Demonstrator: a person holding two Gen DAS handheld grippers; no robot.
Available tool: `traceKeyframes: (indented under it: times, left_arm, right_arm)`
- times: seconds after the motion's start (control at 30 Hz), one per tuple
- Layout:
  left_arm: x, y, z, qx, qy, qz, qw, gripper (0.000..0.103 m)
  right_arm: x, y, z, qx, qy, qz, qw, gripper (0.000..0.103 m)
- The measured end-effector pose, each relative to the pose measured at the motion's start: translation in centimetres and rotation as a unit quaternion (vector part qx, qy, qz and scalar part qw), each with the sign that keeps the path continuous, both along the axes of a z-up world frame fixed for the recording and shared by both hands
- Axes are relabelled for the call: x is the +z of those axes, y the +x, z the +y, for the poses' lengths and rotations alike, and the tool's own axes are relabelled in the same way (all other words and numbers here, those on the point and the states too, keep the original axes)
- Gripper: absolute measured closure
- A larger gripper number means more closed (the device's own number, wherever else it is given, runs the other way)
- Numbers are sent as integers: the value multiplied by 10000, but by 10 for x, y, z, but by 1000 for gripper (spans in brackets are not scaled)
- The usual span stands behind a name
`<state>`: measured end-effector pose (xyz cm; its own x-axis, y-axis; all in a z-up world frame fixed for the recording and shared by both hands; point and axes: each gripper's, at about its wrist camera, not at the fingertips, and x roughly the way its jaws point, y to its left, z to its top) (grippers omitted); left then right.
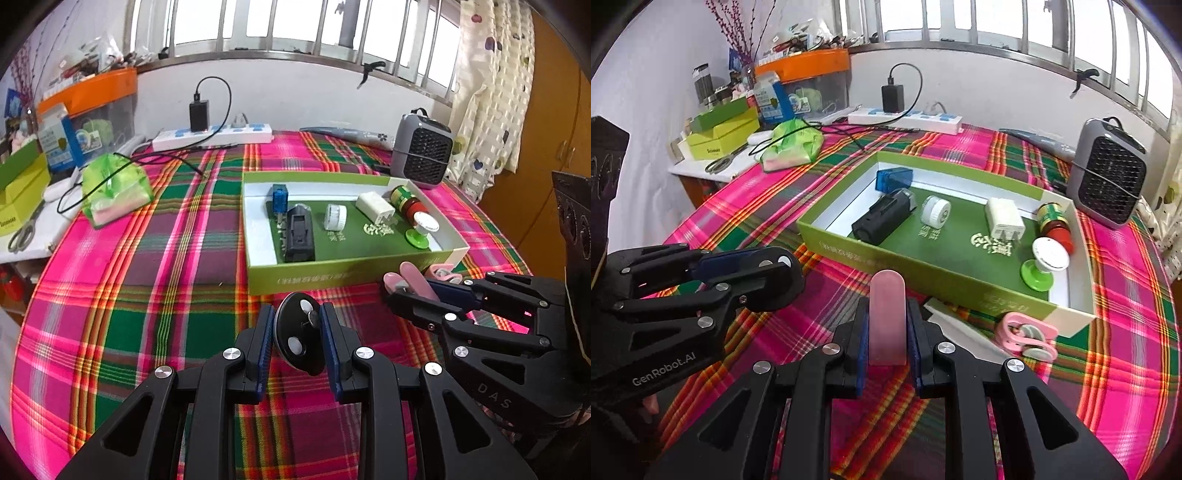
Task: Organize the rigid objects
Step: 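Carry the black disc and pink eraser over the green box with both tools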
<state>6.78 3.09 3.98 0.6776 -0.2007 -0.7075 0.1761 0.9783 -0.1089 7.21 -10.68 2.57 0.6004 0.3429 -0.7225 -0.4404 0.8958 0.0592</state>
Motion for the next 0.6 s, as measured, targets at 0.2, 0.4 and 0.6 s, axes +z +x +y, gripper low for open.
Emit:
traceKeyframes:
  times: [0.2, 0.4, 0.6]
  left_arm:
    - [6, 5, -9, -47, 11, -79, 10000, 79]
    - [10, 14, -18, -53, 44, -150, 9999, 79]
    - [12, 27, -23, -27, 54, -182, 9998, 79]
  right_arm:
    - [9, 1, -12, -141, 55, -75, 9999, 84]
    - [13, 6, -22, -263, 102, -97, 9996, 84]
    - [14, 14, -32, -381, 155, -103, 9991, 84]
